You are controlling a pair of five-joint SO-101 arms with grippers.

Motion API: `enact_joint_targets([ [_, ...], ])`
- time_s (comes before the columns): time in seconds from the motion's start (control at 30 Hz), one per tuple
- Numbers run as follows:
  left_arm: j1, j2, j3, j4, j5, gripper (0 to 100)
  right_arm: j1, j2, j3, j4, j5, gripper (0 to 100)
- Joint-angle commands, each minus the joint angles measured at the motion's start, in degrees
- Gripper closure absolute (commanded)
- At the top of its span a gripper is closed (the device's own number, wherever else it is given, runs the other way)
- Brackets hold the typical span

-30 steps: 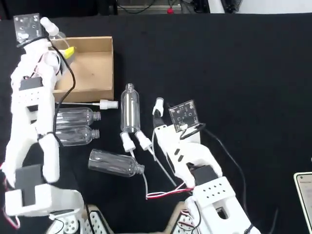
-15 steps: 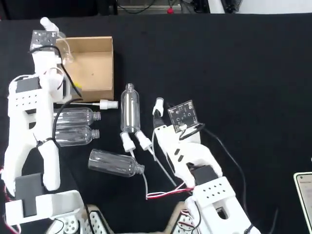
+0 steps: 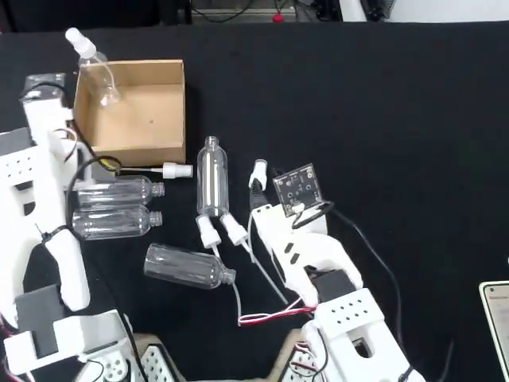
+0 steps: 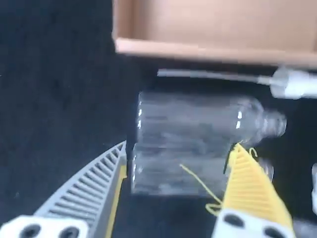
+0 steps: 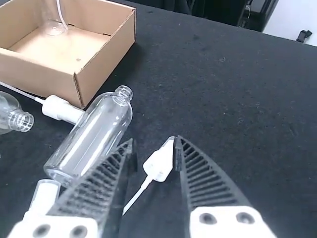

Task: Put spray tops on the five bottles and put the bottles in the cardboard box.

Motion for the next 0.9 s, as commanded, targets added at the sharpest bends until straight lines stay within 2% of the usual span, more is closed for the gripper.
enact_joint_targets([
  [0.0,1.36,-2.64,-5.32,8.00,-9.58,69,0.53,0.57,-1.80,-0.97,0.35,87.4],
  [0.1,4.35,-2.55,-5.23,12.66,-14.15,69,0.53,0.48,-1.80,-0.97,0.35,87.4],
  [0.3,15.60,-2.55,-4.88,22.24,-14.77,69,0.79,0.40,-1.80,-0.97,0.44,87.4],
  [0.43,23.43,-2.64,-3.74,23.91,-19.60,69,0.79,0.31,-1.80,-0.88,0.35,87.4],
  [0.57,28.44,-2.64,-0.04,23.56,-20.04,70,0.79,0.31,-2.68,1.76,0.35,87.4],
  [0.7,30.46,-4.48,3.82,21.36,-20.04,80,1.32,0.31,-7.08,9.41,0.44,87.4],
  [0.77,31.25,-7.91,6.81,21.19,-20.48,80,3.16,0.31,-10.15,15.65,0.44,87.4],
  [0.87,33.10,-14.95,10.86,21.19,-20.48,74,5.89,0.31,-14.55,23.65,0.44,87.3],
])
